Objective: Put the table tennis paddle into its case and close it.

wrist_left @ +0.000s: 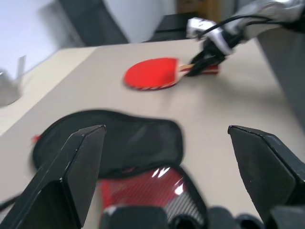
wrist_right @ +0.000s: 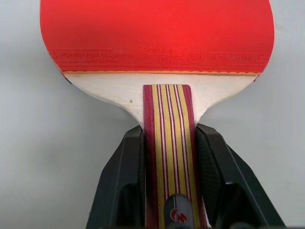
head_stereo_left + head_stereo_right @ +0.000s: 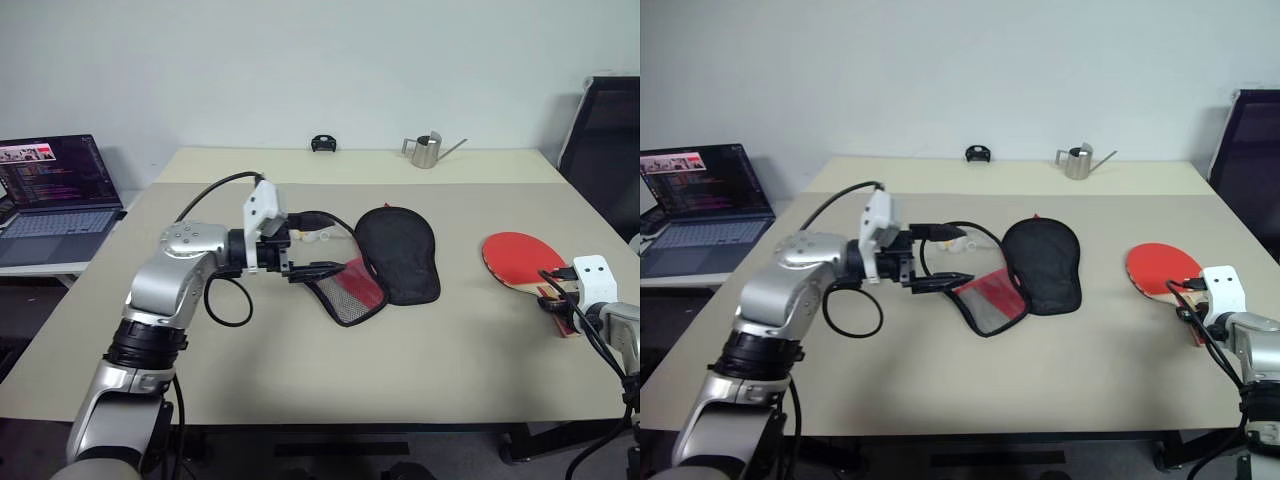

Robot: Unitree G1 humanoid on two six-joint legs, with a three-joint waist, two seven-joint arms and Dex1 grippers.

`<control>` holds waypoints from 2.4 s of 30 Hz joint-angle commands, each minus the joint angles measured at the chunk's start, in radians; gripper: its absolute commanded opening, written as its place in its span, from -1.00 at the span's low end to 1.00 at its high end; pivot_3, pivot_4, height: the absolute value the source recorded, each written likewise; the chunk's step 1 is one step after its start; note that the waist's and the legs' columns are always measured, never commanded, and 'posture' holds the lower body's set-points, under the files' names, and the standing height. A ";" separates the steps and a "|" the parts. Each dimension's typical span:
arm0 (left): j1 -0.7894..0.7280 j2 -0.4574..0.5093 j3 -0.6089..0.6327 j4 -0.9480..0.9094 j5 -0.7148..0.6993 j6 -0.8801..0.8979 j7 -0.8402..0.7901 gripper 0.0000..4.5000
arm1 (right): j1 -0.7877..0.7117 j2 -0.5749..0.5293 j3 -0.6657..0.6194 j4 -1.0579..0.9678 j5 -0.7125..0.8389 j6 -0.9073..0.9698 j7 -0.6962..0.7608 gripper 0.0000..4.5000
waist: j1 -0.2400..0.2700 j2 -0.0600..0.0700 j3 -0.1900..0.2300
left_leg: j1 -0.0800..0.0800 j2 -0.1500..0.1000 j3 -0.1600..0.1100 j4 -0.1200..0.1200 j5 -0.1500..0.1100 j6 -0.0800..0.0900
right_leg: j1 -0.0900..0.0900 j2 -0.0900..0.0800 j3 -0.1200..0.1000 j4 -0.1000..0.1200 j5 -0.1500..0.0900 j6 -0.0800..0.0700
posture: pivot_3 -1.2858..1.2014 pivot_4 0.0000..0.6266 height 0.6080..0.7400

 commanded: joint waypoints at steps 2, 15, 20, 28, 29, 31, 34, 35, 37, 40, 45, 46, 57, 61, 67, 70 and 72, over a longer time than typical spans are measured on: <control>0.017 0.035 0.061 -0.006 0.004 -0.022 0.022 1.00 | -0.056 0.057 -0.053 -0.271 0.050 0.118 -0.092 -0.51 | 0.002 0.001 0.001 | -0.004 0.000 0.000 0.000 0.000 0.000 | -0.004 0.000 0.000 0.000 0.000 0.000 | 0.03 -0.52 1.00; 0.085 0.040 0.112 -0.050 -0.020 -0.009 0.072 1.00 | -0.228 0.437 0.077 -0.493 0.048 0.307 -0.355 -0.51 | 0.005 0.002 0.001 | -0.017 0.000 -0.002 0.000 0.002 -0.004 | -0.014 0.000 -0.002 -0.001 0.000 0.000 | 0.03 -0.52 1.00; 0.089 0.038 0.113 -0.058 -0.020 -0.007 0.083 1.00 | -0.260 0.550 0.137 -0.410 0.026 0.244 -0.410 -0.51 | 0.003 0.002 0.001 | -0.017 -0.001 -0.002 0.000 0.002 -0.004 | -0.015 0.000 -0.002 -0.001 0.000 0.000 | 0.03 -0.52 1.00; 0.096 0.036 0.107 -0.074 -0.020 -0.007 0.094 1.00 | -0.303 0.629 0.191 -0.204 -0.017 0.087 -0.437 -0.51 | 0.002 0.002 0.001 | -0.017 -0.001 -0.002 0.000 0.003 -0.004 | -0.015 0.000 -0.002 -0.001 0.000 0.000 | 0.03 -0.52 1.00; 0.096 0.036 0.107 -0.076 -0.020 -0.006 0.095 1.00 | -0.305 0.628 0.197 -0.185 -0.022 0.072 -0.436 -0.51 | 0.002 0.002 0.001 | -0.017 -0.001 -0.002 0.000 0.003 -0.004 | -0.015 0.000 -0.002 -0.001 0.000 0.000 | 0.03 -0.52 1.00; 0.098 0.036 0.108 -0.080 -0.021 -0.004 0.096 1.00 | -0.306 0.622 0.206 -0.151 -0.036 0.047 -0.436 -0.51 | 0.002 0.002 0.001 | -0.017 -0.001 -0.002 0.000 0.003 -0.004 | -0.015 0.000 -0.002 -0.001 0.000 0.000 | 0.03 -0.52 1.00; 0.101 0.038 0.110 -0.083 -0.021 -0.004 0.097 1.00 | -0.300 0.607 0.216 -0.127 -0.052 0.027 -0.431 -0.51 | 0.001 0.002 0.001 | -0.017 -0.001 -0.002 0.000 0.003 -0.004 | -0.015 0.000 -0.002 -0.001 0.000 0.000 | 0.03 -0.52 1.00; 0.102 0.038 0.110 -0.085 -0.021 -0.003 0.097 1.00 | -0.295 0.602 0.218 -0.127 -0.054 0.027 -0.427 -0.51 | 0.001 0.002 0.001 | -0.017 -0.001 -0.002 0.000 0.003 -0.004 | -0.015 0.000 -0.002 -0.001 0.000 0.000 | 0.03 -0.52 1.00; 0.104 0.039 0.111 -0.087 -0.022 -0.002 0.098 1.00 | -0.288 0.596 0.222 -0.132 -0.055 0.027 -0.423 -0.51 | 0.001 0.002 0.001 | -0.017 -0.001 -0.002 0.000 0.003 -0.004 | -0.015 0.000 -0.002 -0.001 0.000 0.000 | 0.03 -0.52 1.00; 0.107 0.037 0.111 -0.087 -0.023 -0.005 0.098 1.00 | -0.283 0.587 0.229 -0.140 -0.064 0.034 -0.421 -0.51 | 0.001 0.002 0.001 | -0.017 -0.001 -0.002 0.000 0.003 -0.004 | -0.016 0.000 -0.002 -0.001 0.000 0.000 | 0.03 -0.52 1.00; 0.100 0.028 0.104 -0.077 -0.021 -0.011 0.099 1.00 | -0.275 0.571 0.261 -0.151 -0.079 0.047 -0.401 -0.51 | 0.001 0.002 0.001 | -0.017 -0.001 -0.002 0.000 0.003 -0.004 | -0.016 0.000 -0.002 0.000 0.000 0.000 | 0.03 -0.52 1.00; 0.099 0.027 0.103 -0.076 -0.021 -0.012 0.099 1.00 | -0.271 0.570 0.266 -0.155 -0.080 0.052 -0.398 -0.51 | 0.001 0.002 0.001 | -0.017 -0.001 -0.002 0.000 0.003 -0.004 | -0.016 0.000 -0.002 0.000 0.000 0.000 | 0.03 -0.52 1.00; 0.102 0.026 0.106 -0.075 -0.018 -0.016 0.098 1.00 | -0.278 0.606 0.217 -0.132 -0.070 0.069 -0.446 -0.07 | 0.002 0.002 0.001 | -0.017 -0.001 -0.002 0.000 0.003 -0.004 | -0.015 0.000 -0.002 0.000 0.000 0.000 | 0.03 -0.52 1.00; 0.103 0.028 0.107 -0.075 -0.016 -0.017 0.099 1.00 | -0.288 0.607 0.217 -0.127 -0.084 0.054 -0.467 0.52 | 0.002 0.002 0.001 | -0.017 -0.001 -0.002 0.000 0.003 -0.005 | -0.015 0.000 -0.002 0.000 0.000 0.000 | 0.03 -0.52 1.00; 0.107 0.030 0.111 -0.074 -0.016 -0.019 0.100 1.00 | -0.281 0.627 0.231 -0.209 -0.055 0.077 -0.444 0.99 | 0.002 0.002 0.001 | -0.017 -0.001 -0.002 0.000 0.003 -0.004 | -0.015 0.000 -0.002 0.000 0.000 0.000 | 0.03 -0.52 1.00; 0.111 0.031 0.114 -0.069 -0.011 -0.023 0.108 1.00 | -0.276 0.646 0.228 -0.322 -0.016 0.144 -0.423 0.99 | 0.002 0.002 0.001 | -0.017 -0.001 -0.002 0.000 0.003 -0.004 | -0.016 0.000 -0.002 0.000 0.000 0.000 | 0.03 -0.52 1.00; 0.114 0.031 0.118 -0.066 -0.011 -0.024 0.114 1.00 | -0.265 0.644 0.236 -0.424 0.020 0.203 -0.386 0.99 | 0.002 0.002 0.001 | -0.017 -0.001 -0.002 0.000 0.003 -0.004 | -0.016 0.000 -0.002 0.000 0.000 0.000 | 0.03 -0.52 1.00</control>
